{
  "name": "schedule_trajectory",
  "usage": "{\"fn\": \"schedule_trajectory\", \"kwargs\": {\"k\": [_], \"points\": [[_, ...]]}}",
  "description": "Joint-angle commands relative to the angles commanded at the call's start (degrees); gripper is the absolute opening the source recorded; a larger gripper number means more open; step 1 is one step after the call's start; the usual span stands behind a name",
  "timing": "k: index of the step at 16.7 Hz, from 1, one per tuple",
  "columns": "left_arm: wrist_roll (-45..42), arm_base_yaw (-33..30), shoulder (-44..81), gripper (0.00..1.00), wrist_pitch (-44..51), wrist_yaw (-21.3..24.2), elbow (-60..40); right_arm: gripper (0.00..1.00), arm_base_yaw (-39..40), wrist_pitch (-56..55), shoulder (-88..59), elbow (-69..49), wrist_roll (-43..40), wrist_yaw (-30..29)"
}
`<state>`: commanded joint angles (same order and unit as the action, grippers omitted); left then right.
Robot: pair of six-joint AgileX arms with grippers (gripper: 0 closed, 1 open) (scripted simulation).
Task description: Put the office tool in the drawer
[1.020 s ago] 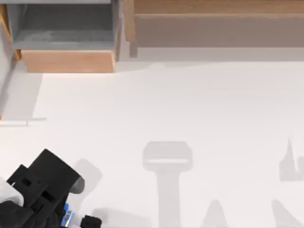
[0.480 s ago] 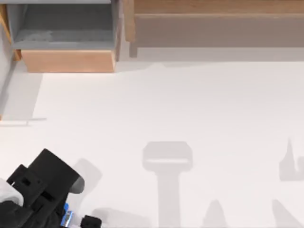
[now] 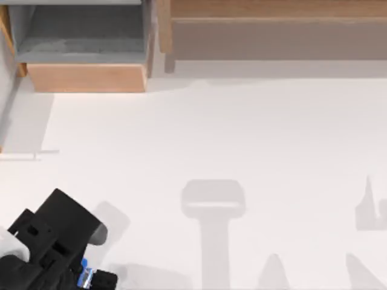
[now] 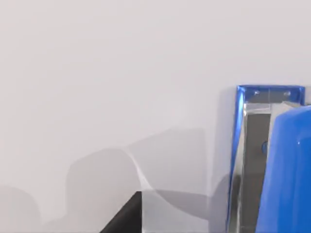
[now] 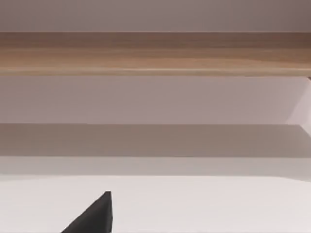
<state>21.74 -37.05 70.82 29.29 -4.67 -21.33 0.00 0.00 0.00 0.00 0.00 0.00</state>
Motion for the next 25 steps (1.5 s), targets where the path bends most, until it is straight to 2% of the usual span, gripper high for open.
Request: {"fn": "schedule_trajectory", "kwargs": {"k": [1, 2, 11, 18, 22, 25], "points": [[0.00, 0.00, 0.00, 0.02, 0.00, 0.00, 0.00, 1.00, 0.00, 0.00, 0.00, 0.00, 0.00, 0.00], [0.00, 0.00, 0.00, 0.00, 0.00, 0.00, 0.00, 1.00, 0.00, 0.00, 0.00, 0.00, 0.00, 0.00], [-0.15, -0.05, -1.20, 0.00, 0.94, -0.32, -1.10, 1.00, 0.00, 0.00, 0.00, 0.00, 0.00, 0.00], [0.01, -0.10, -6.03, 0.00, 10.75, -0.31, -5.86, 1.00, 0.00, 0.00, 0.00, 0.00, 0.00, 0.00], [-0.07, -0.07, -5.86, 0.00, 10.68, -0.33, -5.75, 1.00, 0.00, 0.00, 0.00, 0.00, 0.00, 0.00], [-0.62, 1.76, -3.72, 0.00, 10.74, 0.12, -9.27, 1.00, 0.00, 0.00, 0.00, 0.00, 0.00, 0.00]]}}
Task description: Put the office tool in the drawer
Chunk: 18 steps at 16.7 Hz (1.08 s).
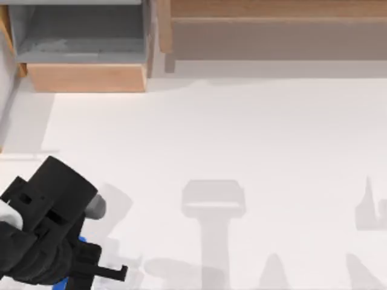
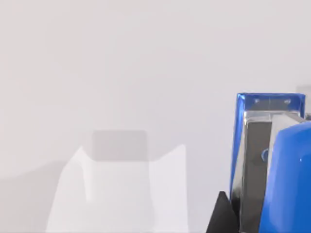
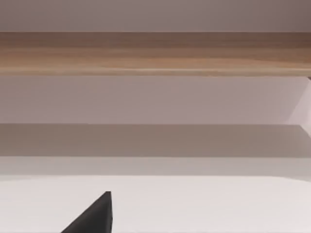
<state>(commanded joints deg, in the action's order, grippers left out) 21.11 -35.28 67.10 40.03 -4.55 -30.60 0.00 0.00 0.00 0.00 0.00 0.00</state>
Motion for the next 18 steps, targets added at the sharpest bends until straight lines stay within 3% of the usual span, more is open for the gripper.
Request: {"fn": "schedule_trajectory", "kwargs": {"k": [4, 8, 18], "points": [[-2.44, 7.55, 6.67, 0.00, 1.58, 0.66, -12.13, 1.00, 0.00, 0.00, 0.00, 0.00, 0.00, 0.00], [-7.55, 19.10, 16.51, 0.00, 4.74, 0.51, -29.83, 1.00, 0.00, 0.00, 0.00, 0.00, 0.00, 0.00], [-29.45, 46.79, 49.43, 0.00, 11.05, 1.91, -74.83, 1.00, 0.00, 0.00, 0.00, 0.00, 0.00, 0.00]]}}
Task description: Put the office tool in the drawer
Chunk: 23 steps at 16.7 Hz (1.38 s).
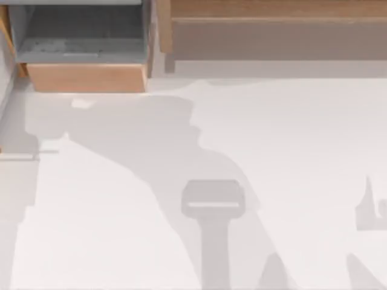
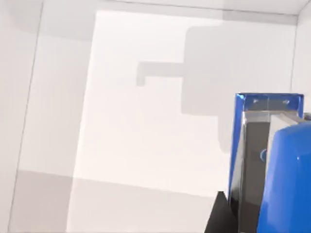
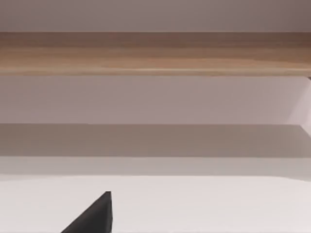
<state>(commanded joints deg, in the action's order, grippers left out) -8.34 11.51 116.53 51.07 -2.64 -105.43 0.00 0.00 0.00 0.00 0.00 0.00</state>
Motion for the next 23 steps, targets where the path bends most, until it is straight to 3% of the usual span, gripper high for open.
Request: {"fn": "schedule_trajectory", "kwargs": {"k": [4, 8, 23], "points": [[-7.84, 6.49, 12.51, 0.00, 3.82, 3.57, -10.00, 1.00, 0.00, 0.00, 0.00, 0.00, 0.00, 0.00], [-12.30, 8.75, 20.37, 0.00, 8.72, 7.03, -13.26, 1.00, 0.00, 0.00, 0.00, 0.00, 0.00, 0.00], [-12.77, 8.84, 21.84, 0.00, 7.84, 7.48, -12.19, 1.00, 0.00, 0.00, 0.00, 0.00, 0.00, 0.00]]}}
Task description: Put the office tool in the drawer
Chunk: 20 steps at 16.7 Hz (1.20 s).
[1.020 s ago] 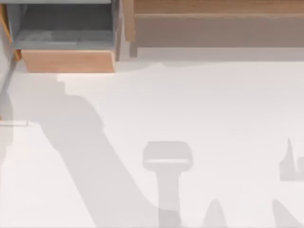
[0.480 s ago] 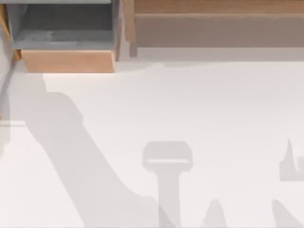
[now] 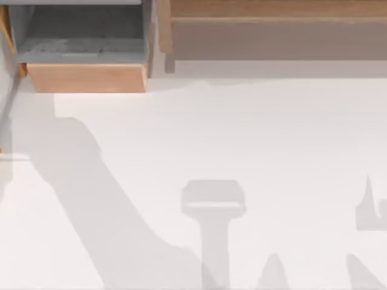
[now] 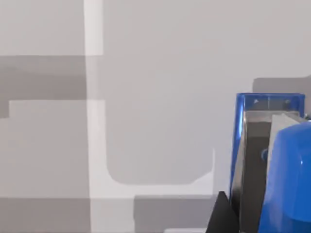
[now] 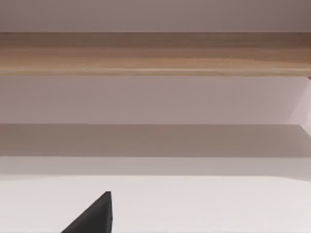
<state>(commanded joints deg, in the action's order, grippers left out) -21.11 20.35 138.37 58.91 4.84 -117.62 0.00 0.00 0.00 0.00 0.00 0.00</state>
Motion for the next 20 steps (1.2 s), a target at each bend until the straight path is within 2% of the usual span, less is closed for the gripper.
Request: {"fn": "schedule_trajectory", "kwargs": {"k": [13, 20], "points": [[0.00, 0.00, 0.00, 0.98, 0.00, 0.00, 0.00, 1.00, 0.00, 0.00, 0.00, 0.00, 0.00, 0.00], [0.00, 0.00, 0.00, 1.00, 0.00, 0.00, 0.00, 1.00, 0.00, 0.00, 0.00, 0.00, 0.00, 0.00]]}}
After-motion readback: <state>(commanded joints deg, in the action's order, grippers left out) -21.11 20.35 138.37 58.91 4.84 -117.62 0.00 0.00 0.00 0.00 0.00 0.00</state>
